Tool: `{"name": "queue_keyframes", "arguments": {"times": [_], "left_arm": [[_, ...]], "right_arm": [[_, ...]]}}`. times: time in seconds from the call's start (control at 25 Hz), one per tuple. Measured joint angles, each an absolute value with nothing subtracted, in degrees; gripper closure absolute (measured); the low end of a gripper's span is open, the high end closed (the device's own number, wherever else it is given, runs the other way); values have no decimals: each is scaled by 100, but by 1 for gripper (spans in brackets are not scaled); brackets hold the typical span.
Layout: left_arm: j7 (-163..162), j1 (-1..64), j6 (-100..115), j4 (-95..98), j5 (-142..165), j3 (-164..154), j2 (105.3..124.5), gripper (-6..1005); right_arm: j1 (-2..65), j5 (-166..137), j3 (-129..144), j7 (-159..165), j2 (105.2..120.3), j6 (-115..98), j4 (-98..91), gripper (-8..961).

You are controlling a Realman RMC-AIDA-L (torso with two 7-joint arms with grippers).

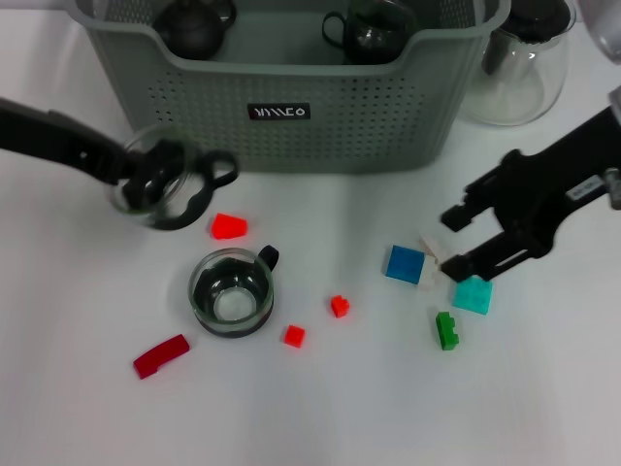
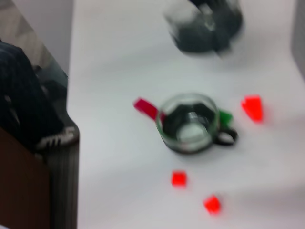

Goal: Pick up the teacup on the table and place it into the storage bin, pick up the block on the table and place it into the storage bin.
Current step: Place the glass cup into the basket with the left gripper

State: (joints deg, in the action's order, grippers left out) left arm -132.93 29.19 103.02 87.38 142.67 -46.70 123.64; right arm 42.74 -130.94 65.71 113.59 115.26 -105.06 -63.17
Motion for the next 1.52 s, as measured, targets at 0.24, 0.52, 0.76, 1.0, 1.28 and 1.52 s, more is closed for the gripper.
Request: {"name": "queue_keyframes", "arguments": {"times": [0.24, 0.52, 0.76, 1.0, 1.28, 1.52], "left_arm": [[-13509, 3169, 11049, 8815, 12193, -4115, 12265, 958], [-13888, 4271, 10024, 8502, 12570, -4467, 12162, 958], [-14303, 5201, 8344, 7104, 13900, -5217, 11816, 957], [-14375, 5891, 7155, 5643, 14657, -5257, 11666, 957], [-14323, 6171, 6065, 4556, 15112, -5292, 11682, 958], [-14325, 6132, 5725, 4390, 15133, -5624, 11780, 958]], "right_arm": [[4292, -13155, 6247, 11379, 11351, -11035, -6267, 269], [4231, -13159, 6031, 11470, 11239, -11317, -6266, 269], [4228, -13241, 5953, 11607, 11210, -11340, -6266, 269], [4254, -13467, 5938, 11615, 11293, -11318, -6224, 270], [4293, -13474, 5939, 11573, 11295, -11288, -6049, 270], [4257, -13473, 5930, 11551, 11289, -11248, -6038, 271]]}}
